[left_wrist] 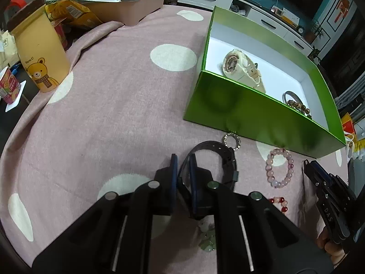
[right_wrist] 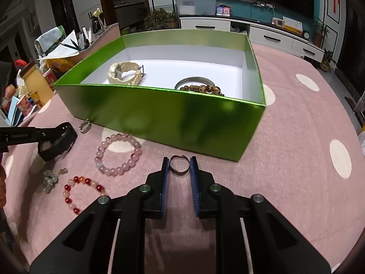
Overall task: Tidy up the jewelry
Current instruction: 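Grasp the black watch with the left tool while the right tool grasps the ring, then lower the black watch and ring into the green box and open both tools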
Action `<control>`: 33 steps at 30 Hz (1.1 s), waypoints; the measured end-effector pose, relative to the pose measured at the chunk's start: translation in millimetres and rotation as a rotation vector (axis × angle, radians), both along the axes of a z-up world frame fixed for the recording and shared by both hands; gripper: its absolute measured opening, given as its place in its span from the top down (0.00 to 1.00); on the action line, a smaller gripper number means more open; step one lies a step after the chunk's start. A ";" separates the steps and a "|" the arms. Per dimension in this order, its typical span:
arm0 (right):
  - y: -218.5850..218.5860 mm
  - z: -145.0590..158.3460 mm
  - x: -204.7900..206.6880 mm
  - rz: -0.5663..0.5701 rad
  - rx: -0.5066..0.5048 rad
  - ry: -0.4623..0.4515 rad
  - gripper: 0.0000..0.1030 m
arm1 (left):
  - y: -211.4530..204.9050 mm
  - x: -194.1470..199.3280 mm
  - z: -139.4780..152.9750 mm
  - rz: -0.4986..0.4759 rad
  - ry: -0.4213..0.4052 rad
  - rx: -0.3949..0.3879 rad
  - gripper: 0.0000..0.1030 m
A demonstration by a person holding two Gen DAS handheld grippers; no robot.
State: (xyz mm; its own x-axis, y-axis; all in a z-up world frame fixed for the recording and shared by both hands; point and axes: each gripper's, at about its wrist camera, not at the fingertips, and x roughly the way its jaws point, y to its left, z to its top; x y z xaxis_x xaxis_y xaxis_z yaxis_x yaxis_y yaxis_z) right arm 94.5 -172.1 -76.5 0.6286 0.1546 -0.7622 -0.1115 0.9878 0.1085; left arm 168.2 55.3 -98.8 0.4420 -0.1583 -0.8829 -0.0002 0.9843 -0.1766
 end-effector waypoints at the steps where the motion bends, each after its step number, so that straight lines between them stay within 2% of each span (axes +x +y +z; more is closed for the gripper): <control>1: -0.1 1.4 -1.9 0.000 0.005 -0.002 0.83 | 0.1 -1.6 1.5 -0.002 -0.005 -0.002 0.92; 5: -4.9 10.2 -10.6 0.003 0.026 -0.014 0.83 | -1.0 -8.1 8.1 -0.013 -0.022 0.005 0.96; 12: -13.2 29.9 -26.1 0.001 0.061 -0.055 0.83 | 0.3 -13.4 16.9 -0.010 -0.040 -0.006 0.97; 23: -20.0 70.6 -35.5 0.015 0.082 -0.155 0.83 | -12.3 -20.3 61.3 -0.015 -0.134 0.002 0.97; 33: -22.7 96.3 -21.3 0.027 0.078 -0.236 0.83 | -44.9 -5.1 99.9 -0.063 -0.225 0.026 0.97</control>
